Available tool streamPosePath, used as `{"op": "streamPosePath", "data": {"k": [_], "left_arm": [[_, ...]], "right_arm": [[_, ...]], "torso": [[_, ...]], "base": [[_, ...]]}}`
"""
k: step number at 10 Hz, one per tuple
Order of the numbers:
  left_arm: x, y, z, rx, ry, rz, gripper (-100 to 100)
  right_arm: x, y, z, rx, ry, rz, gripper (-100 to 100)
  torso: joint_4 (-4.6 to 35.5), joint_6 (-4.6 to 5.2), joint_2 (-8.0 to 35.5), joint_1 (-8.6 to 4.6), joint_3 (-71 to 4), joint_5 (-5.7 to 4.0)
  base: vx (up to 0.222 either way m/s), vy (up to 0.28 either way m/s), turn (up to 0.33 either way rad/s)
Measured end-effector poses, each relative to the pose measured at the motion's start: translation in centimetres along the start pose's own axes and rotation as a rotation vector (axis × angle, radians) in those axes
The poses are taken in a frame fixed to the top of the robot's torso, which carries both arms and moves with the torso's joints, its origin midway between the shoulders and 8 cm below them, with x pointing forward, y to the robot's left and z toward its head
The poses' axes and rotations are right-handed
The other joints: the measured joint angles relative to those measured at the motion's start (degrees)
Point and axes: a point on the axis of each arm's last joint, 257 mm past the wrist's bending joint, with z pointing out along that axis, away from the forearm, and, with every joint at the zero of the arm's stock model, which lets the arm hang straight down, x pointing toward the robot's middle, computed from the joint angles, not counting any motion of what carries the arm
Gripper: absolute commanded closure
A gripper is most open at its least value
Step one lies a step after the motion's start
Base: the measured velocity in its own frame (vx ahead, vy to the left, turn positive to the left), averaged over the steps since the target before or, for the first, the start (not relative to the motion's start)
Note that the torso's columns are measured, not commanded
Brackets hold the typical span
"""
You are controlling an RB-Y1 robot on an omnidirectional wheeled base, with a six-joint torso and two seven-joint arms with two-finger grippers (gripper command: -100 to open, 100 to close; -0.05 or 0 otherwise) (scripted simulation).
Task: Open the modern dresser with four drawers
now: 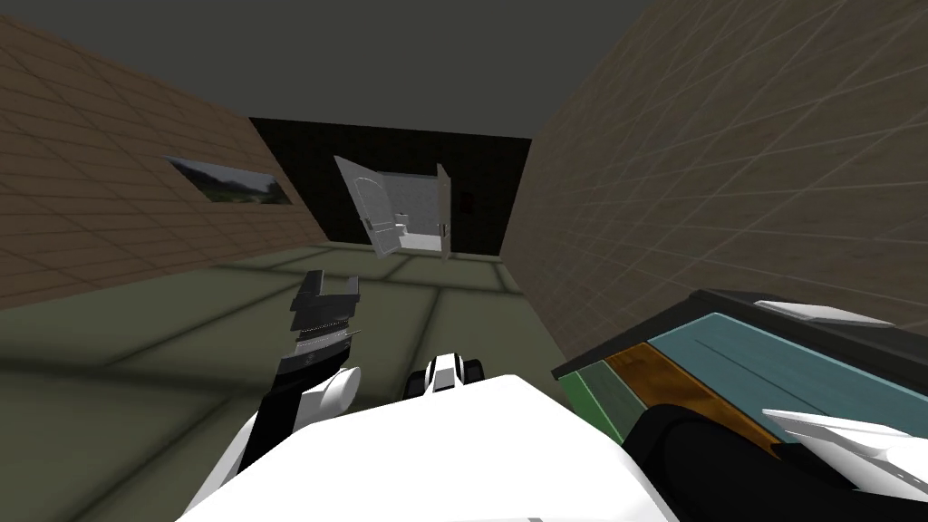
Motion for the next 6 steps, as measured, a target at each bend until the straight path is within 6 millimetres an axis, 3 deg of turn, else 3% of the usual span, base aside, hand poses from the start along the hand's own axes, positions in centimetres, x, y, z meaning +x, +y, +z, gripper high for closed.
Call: {"op": "streamPosePath", "data": {"k": [1, 6], "left_arm": [[0.0, 0.0, 0.0, 0.000, 0.000, 0.000, 0], [0.0, 0.0, 0.0, 0.000, 0.000, 0.001, 0]], "right_arm": [[0.0, 0.0, 0.0, 0.001, 0.002, -0.001, 100], [-3.2, 0.7, -0.7, -0.016, -0.101, -0.019, 100]], "torso": [[0.0, 0.07, -0.2, -0.02, -0.1, -0.01], [0.0, -0.27, -0.1, -0.31, 0.0, -0.30]], "base": [[0.071, -0.007, -0.335], [0.148, 0.005, -0.246]]}}
